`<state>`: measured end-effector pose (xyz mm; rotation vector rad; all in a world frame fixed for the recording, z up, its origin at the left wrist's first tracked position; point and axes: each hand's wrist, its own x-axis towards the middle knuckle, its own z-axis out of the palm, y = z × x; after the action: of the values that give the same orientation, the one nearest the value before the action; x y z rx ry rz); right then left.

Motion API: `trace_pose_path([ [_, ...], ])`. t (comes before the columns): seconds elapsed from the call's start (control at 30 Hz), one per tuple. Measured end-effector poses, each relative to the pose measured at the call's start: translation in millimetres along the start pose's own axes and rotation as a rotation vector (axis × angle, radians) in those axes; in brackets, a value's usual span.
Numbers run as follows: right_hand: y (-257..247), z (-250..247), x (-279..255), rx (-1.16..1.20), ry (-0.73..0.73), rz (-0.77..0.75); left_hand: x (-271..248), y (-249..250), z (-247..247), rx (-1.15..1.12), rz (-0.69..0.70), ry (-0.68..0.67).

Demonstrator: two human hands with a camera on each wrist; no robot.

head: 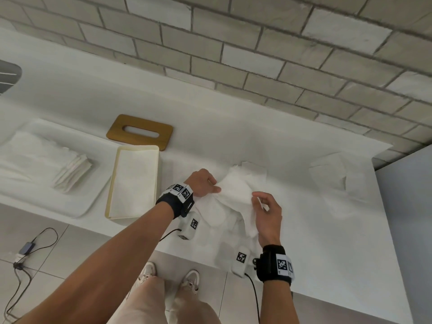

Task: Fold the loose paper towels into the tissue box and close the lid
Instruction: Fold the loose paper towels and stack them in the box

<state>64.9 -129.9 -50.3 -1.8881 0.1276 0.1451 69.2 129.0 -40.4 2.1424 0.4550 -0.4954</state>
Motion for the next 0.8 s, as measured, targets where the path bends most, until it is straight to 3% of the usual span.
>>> trace_pose_path([
  [0.1, 7, -4, -8, 0.004, 0.016, 0.048, -4, 2, 3, 0.071, 0.026, -0.06],
  [0.27, 14, -19, -22, 0.122, 0.248, 0.103, -10, 3, 11, 0.128, -0.002, -0.03],
  [0.4, 17, -27, -31, 0.015, -0.036, 0.127, -17, 14, 24, 0.188, 0.017, -0.026],
  [0.53, 6, -28, -36, -0.027, -0.103, 0.125, -29, 25, 19, 0.134, 0.102, 0.024],
  [0.73, -51, -8, -39, -0.021, -0.255, -0.014, -80, 36, -49, -0.011, 0.311, 0.252],
  [0.8, -82, 7, -44, -0.056, -0.31, -0.08, -103, 31, -79, -0.085, 0.394, 0.267],
])
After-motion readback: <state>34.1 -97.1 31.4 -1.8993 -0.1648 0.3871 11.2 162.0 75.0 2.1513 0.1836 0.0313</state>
